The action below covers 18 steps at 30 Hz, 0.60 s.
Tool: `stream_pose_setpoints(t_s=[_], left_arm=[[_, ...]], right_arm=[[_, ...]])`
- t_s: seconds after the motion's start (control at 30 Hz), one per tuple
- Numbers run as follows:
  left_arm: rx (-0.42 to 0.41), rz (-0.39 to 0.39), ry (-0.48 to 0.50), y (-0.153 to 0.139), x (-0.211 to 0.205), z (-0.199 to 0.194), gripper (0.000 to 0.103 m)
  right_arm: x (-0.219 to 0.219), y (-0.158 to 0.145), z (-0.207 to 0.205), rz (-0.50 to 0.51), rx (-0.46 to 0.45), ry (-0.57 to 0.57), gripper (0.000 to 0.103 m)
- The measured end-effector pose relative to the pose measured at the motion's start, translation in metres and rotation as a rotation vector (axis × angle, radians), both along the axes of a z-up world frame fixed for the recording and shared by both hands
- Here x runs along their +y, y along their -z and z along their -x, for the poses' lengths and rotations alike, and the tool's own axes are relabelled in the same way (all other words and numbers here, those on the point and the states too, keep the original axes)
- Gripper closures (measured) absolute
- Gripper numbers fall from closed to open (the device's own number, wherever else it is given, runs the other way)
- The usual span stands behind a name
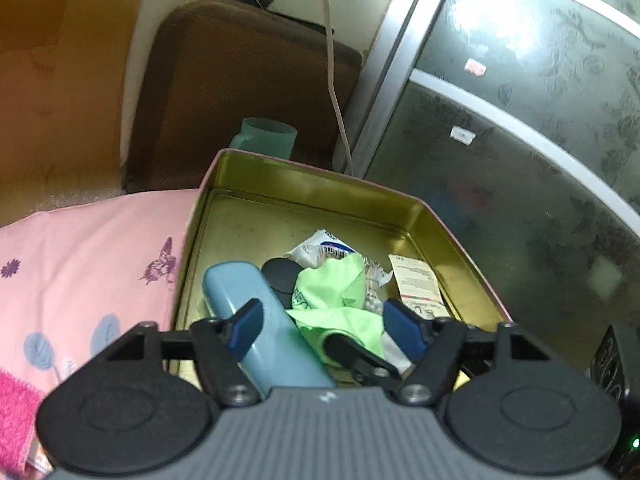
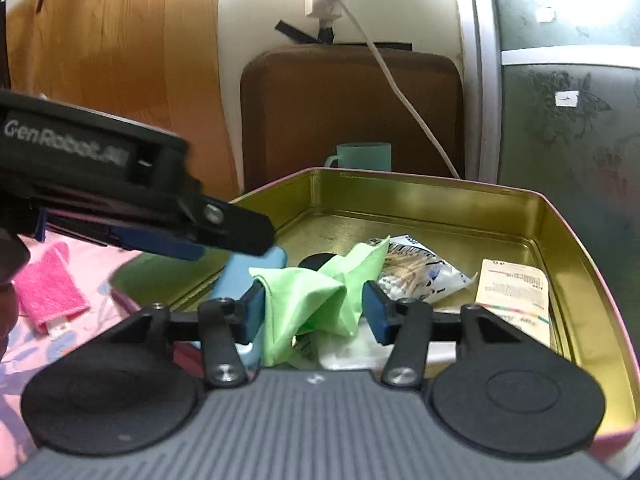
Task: Organize soft objects
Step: 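Carry the green cloth into the pink tin and open the left gripper, then grasp the pink fuzzy towel with the right gripper and lift it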
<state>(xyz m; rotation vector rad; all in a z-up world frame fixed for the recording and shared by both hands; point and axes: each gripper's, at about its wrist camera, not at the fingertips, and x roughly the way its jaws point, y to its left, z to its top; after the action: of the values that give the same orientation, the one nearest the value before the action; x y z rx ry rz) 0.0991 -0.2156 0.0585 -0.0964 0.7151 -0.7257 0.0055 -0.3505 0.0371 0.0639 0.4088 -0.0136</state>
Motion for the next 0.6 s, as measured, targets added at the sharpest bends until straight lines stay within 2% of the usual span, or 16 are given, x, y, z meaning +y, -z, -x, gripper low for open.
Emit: stream_pose_setpoints(t_s=[0.1,0.23,0.37,0.5,0.6], left_arm=[[-0.031,0.012,-0.021,-0.006,0.019,0.011,0.031],[-0.062,0.030,-0.050,-0.012,0.055,0.035,0.029],[-0.056,0.046,-0.112,-0.006,0.106,0.061,0.027],[-0.014,0.044,-0.249,0.012,0.170,0.078,0.027],[-0.008,0.020,-0.406,0.024,0.224,0.087,0.027]], right_arm=[[0.005,0.000,0.024,0.011,-0.044,0.019,0.045],[0.018,-0.008,0.055,0.024,-0.146,0.027,0.045],[0.039,-0.015,0.063,0.073,-0.182,-0.011,0.044],[0.070,-0.020,0.066,0.038,-0.186,-0.155,0.044],[0.099,-0.020,0.059,0.008,-0.136,-0.292,0.044]])
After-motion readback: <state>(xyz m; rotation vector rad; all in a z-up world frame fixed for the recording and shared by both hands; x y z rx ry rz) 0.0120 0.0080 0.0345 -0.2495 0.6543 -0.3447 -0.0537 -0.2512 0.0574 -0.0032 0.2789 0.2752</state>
